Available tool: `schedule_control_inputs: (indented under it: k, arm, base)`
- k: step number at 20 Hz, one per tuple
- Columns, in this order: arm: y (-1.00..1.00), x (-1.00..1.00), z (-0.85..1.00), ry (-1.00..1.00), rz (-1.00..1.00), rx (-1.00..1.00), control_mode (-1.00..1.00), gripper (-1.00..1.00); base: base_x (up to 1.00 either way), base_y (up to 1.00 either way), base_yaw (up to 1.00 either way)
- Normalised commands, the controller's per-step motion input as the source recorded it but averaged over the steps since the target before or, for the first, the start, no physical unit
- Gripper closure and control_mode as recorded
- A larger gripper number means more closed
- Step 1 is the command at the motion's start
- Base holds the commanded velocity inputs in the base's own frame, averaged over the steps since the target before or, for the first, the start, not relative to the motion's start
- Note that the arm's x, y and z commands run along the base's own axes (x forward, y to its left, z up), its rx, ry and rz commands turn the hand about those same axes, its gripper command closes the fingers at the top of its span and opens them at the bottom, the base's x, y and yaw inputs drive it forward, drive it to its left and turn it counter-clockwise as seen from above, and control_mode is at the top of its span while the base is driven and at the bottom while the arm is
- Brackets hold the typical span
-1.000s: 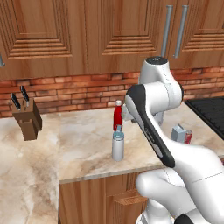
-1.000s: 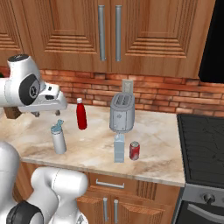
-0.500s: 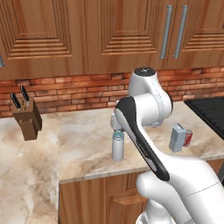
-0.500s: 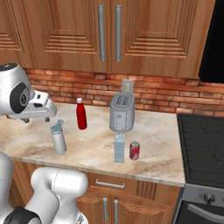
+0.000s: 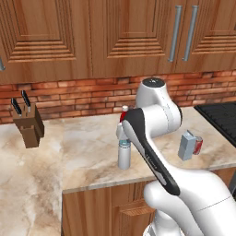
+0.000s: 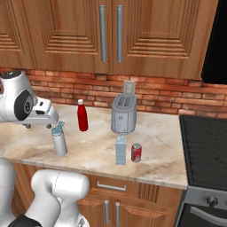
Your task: Move the drinks to the dining counter.
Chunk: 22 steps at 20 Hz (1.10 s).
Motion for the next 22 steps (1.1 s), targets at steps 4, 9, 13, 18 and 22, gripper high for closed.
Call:
schedule_control_inputs:
  k: [4,9,13,18,22]
  arm:
    - [0.0,0.13,-0.02,0.0,-0.02,0.0,-1.0,-1.0]
    - [0.0,0.21,-0.01,0.0,-0.01,0.0,-1.0,-1.0]
    - [0.0,0.28,-0.05,0.04,0.0,0.0,-1.0,-1.0]
    - [0.0,0.07,-0.32,0.04,0.0,0.06,-1.0,-1.0]
    - [0.0,0.02,-0.24,0.0,0.0,0.03,-1.0,-1.0]
  base:
    - [0.0,0.0,0.0]
    - [0.0,0.0,0.0]
    - [0.0,0.0,0.0]
    - [0.0,0.0,0.0]
    - [0.0,0.0,0.0]
